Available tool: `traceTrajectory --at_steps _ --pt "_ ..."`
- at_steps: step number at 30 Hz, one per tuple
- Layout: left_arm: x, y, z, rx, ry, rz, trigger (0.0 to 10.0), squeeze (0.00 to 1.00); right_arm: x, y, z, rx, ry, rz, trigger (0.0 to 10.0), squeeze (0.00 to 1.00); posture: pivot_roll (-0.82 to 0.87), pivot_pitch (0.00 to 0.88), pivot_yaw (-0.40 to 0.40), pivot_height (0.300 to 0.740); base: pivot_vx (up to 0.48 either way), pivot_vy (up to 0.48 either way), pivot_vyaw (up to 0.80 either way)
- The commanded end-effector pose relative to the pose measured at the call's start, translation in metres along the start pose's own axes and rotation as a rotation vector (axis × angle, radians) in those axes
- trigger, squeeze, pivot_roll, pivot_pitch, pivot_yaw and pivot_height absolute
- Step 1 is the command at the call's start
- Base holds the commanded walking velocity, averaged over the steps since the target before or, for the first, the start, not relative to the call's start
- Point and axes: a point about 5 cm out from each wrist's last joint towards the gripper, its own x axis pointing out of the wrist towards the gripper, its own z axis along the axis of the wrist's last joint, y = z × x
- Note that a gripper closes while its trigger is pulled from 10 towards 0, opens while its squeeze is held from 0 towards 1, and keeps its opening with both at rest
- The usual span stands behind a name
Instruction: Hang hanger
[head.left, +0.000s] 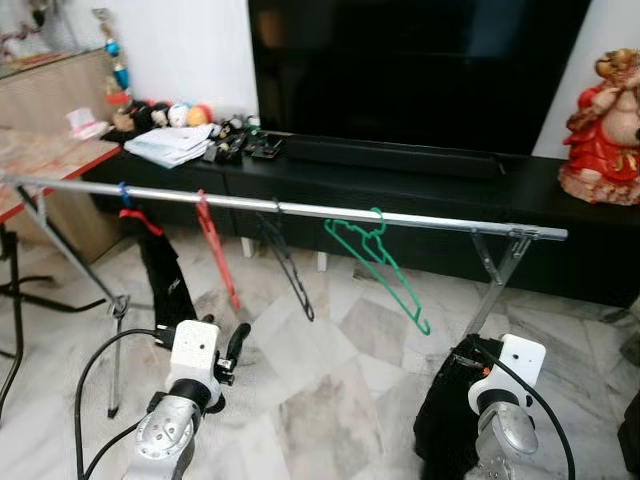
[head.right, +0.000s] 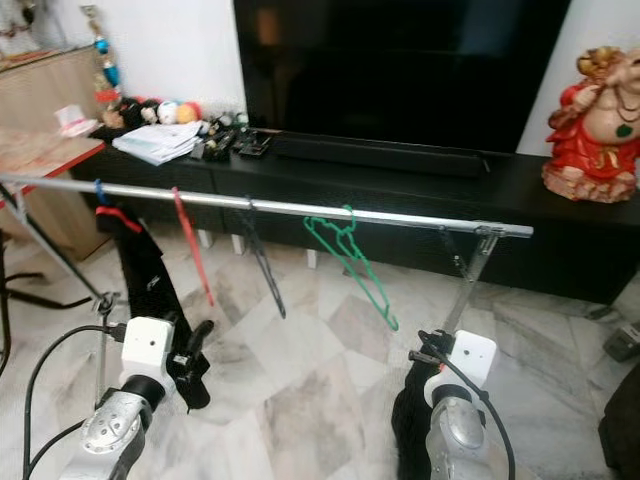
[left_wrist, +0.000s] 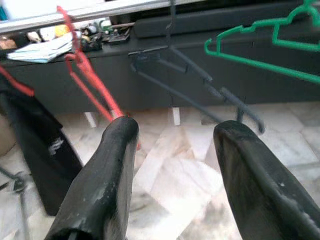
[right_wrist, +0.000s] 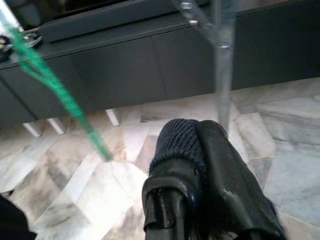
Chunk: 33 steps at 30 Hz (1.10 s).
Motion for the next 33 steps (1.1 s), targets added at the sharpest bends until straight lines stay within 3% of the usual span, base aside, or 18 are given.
traceTrajectory --at_steps 1,8,33 --pt "0.0010 -0.0020 0.0025 -0.012 -0.003 -0.008 10.0 0.00 0.0014 0.0002 0.0031 0.002 -0.015 -0.001 10.0 0.00 0.02 0.000 0.034 0.740 0.259 0.000 0.00" --pt "0.0001 -0.0017 0.0019 -0.021 -0.004 -0.001 10.0 0.00 0.0018 0.0013 0.0038 -0.011 -0.014 0.014 10.0 0.00 0.02 0.000 0.023 0.740 0.259 0.000 -0.55" --pt "0.0001 -0.0016 0.0034 -0.078 -0.017 0.026 10.0 0.00 0.0034 0.0039 0.0029 -0.022 -0.010 0.028 10.0 0.00 0.03 0.000 0.009 0.740 0.259 0.000 0.00"
